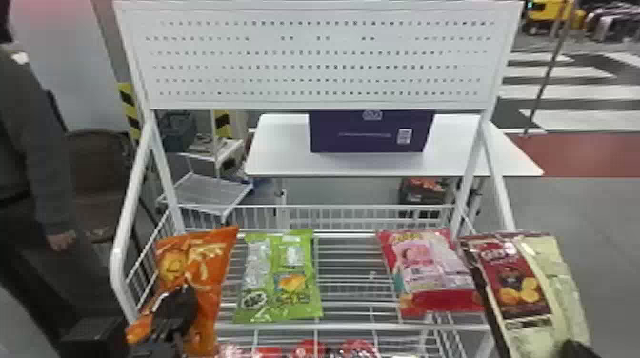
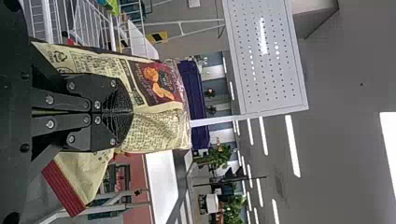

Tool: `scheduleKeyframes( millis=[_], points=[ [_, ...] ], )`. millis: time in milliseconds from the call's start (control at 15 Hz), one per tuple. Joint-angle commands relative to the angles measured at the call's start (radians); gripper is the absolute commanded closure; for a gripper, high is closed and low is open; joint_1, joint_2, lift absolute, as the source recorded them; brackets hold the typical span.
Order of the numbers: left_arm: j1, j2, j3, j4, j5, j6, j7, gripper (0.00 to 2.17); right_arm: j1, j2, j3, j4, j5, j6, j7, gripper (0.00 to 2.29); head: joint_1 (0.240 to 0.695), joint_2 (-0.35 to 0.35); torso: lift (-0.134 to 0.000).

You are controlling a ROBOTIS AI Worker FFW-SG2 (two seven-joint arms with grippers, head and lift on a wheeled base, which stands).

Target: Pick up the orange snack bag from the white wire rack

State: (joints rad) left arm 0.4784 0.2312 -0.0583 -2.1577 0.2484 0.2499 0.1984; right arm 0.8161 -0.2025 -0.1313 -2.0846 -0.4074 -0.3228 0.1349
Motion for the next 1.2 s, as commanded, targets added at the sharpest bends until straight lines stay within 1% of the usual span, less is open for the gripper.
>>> scheduleKeyframes(
  millis=[0,200,333,933,1133],
  points=[
    [0.134,0.017,0.025,-0.054,0.000,-0.122,-0.004,2.14,0.000,0.000,0.001,0.000,-0.001,0.000,0.000,2.26,0.499,0.000,0.000],
    [0.244,0.027,0.035,-0.059,0.011,-0.309,-0.002,2.14,0.000,-0.001,0.001,0.000,-0.001,0.000,0.000,2.26,0.499,0.000,0.000],
    [0.287,0.027,0.034,-0.057,0.011,-0.389,-0.004,2.14,0.001,-0.001,0.001,0.000,-0.002,0.000,0.000,2.26,0.499,0.000,0.000],
    [0.296,0.033,0.031,-0.060,0.009,-0.404,-0.008,2.14,0.018,0.000,-0.005,-0.014,-0.002,0.000,0.002,2.26,0.499,0.000,0.000],
    [0.302,0.033,0.031,-0.062,0.009,-0.404,-0.008,2.14,0.017,-0.005,-0.005,-0.014,-0.002,0.000,0.000,2.26,0.499,0.000,0.000]
  ],
)
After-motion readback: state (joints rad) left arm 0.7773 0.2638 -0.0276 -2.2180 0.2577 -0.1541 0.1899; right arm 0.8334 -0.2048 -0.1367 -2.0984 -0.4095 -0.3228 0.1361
